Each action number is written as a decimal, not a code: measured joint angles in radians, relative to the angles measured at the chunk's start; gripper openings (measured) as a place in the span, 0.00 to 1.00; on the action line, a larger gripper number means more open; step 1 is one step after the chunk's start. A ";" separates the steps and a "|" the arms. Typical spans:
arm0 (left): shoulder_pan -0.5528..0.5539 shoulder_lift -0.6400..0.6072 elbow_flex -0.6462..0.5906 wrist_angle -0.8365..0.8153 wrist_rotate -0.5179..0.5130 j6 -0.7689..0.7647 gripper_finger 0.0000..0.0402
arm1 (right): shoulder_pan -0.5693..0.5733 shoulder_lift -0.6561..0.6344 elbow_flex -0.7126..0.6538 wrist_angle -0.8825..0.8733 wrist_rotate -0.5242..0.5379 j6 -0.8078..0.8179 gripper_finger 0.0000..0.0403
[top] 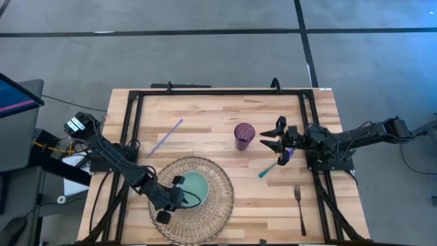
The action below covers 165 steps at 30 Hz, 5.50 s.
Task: Pick & Place Utensil
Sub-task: Put the green bowl on the brown mat, then put the violet spoon into the green bowl on the brown mat
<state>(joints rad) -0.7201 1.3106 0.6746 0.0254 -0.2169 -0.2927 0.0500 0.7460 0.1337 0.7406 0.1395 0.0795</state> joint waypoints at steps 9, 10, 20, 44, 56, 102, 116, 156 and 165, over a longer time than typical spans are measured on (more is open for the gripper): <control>-0.006 0.000 0.000 0.026 0.136 -0.139 0.23 | 0.000 0.000 0.000 -0.003 0.000 0.000 0.33; -0.009 0.000 0.000 0.034 0.149 -0.155 0.23 | 0.000 0.000 0.000 -0.003 0.000 0.000 0.33; -0.022 -0.008 0.000 0.100 0.169 -0.161 0.23 | 0.000 0.000 0.000 -0.003 0.000 0.000 0.33; -0.021 -0.230 0.000 0.114 -0.098 0.199 0.23 | 0.111 0.027 0.022 0.049 0.019 0.122 0.33; -0.018 -0.230 0.000 0.114 -0.134 0.291 0.23 | 0.283 0.344 0.337 -0.102 0.157 0.117 0.33; -0.018 -0.230 0.000 0.115 -0.134 0.289 0.23 | 0.260 0.912 0.681 -1.712 0.063 0.194 0.33; -0.018 -0.230 0.000 0.115 -0.134 0.289 0.23 | 0.176 0.906 0.682 -1.696 -0.086 0.124 0.03; -0.006 -0.230 0.000 0.130 -0.256 0.278 0.23 | 0.327 0.953 0.945 -0.456 0.159 0.084 0.01; 0.050 -0.230 0.001 0.171 -0.270 0.297 0.33 | 0.317 1.122 1.028 -0.344 0.177 0.032 0.01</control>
<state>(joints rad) -0.6699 1.0809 0.6758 0.1959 -0.4869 0.0040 0.3675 1.8684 1.1616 0.3966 0.3161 0.1110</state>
